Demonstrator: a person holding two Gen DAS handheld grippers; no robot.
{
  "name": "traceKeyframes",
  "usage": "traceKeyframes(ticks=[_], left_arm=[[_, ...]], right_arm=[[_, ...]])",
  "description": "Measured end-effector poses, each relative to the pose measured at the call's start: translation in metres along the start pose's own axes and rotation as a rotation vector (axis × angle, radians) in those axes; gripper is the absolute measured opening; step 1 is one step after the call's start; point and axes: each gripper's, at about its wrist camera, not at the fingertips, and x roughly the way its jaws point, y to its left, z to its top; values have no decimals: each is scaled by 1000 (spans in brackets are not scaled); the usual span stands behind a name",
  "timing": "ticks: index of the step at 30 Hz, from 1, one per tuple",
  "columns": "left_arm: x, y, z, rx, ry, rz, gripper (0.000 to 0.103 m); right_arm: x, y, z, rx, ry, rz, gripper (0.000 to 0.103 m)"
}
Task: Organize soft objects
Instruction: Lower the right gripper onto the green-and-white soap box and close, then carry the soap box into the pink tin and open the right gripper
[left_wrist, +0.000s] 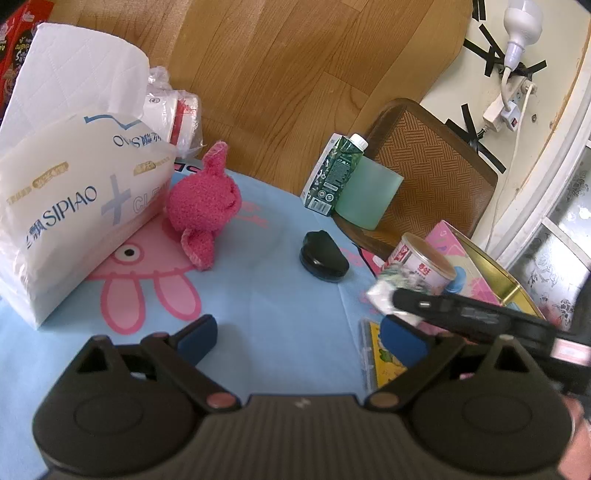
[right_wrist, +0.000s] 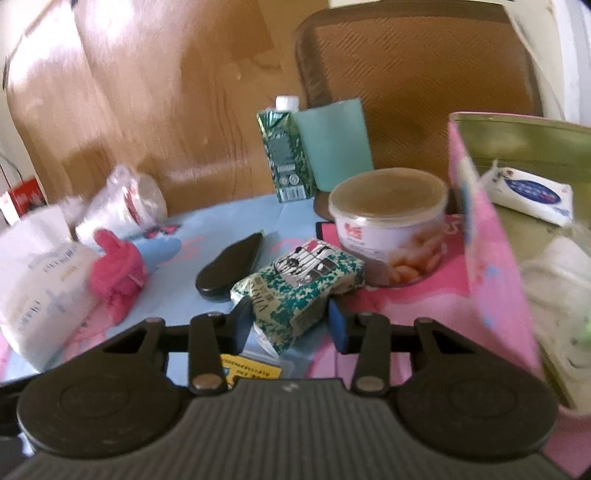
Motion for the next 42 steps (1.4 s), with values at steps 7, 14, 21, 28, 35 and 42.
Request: traceKeyframes(ticks=[7,14,21,28,35,42], left_arm=[[-6,10,2,-55,-26,-36,100],[-7,12,2,-64,-28,-44,100],[-14,-5,-6,35,16,-44,100],[-45,3,-18,50,88,-81,97],[-63,-25,-30,123,196,-202,78],[-40,-65,-46,229,286,-168,56]], right_arm=[[-63,-1,-11,-12,-42,170,46],[-111,27,-60,-281,28,329,47],[-112,49,-102,-460,67,318,64],[-118,36,-102,-452,47,303,72],[-124,40,-110,-500,34,331,72],[-113,53,-113,-512,45,307,49]])
